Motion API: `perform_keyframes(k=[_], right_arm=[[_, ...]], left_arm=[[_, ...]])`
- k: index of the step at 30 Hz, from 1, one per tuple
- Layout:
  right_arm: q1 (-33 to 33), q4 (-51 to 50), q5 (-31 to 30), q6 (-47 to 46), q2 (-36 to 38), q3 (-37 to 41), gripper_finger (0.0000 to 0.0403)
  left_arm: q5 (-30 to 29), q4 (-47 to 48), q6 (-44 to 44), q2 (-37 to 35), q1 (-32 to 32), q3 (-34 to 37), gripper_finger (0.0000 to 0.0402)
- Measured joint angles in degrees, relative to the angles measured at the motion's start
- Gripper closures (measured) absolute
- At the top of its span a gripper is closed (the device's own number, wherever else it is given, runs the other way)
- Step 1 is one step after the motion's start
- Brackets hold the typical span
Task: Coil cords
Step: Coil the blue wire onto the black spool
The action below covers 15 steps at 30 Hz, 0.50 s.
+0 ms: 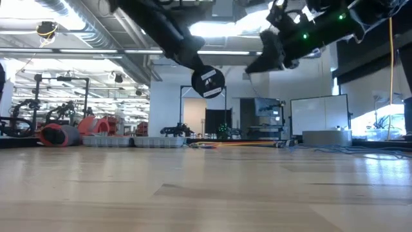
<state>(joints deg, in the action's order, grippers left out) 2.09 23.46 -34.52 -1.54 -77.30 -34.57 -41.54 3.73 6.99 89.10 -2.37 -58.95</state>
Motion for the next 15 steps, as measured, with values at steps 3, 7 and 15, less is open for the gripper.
perform_keyframes(k=[3,7,15], right_arm=[[1.47,4.90,2.59,0.03,-0.54,0.00,0.0401],[3.25,10.42,3.79,0.26,-1.95,-0.03,0.0402],[3.18,16.81,7.12,-0.53,-7.86,0.00,0.0402]], left_arm=[[-0.22,-2.42,-0.03,0.84,0.46,0.01,0.0402],[1.57,-6.48,0.45,2.39,0.61,0.01,0.0402],[2.37,-12.83,-0.87,2.85,0.65,0.01,0.0401]])
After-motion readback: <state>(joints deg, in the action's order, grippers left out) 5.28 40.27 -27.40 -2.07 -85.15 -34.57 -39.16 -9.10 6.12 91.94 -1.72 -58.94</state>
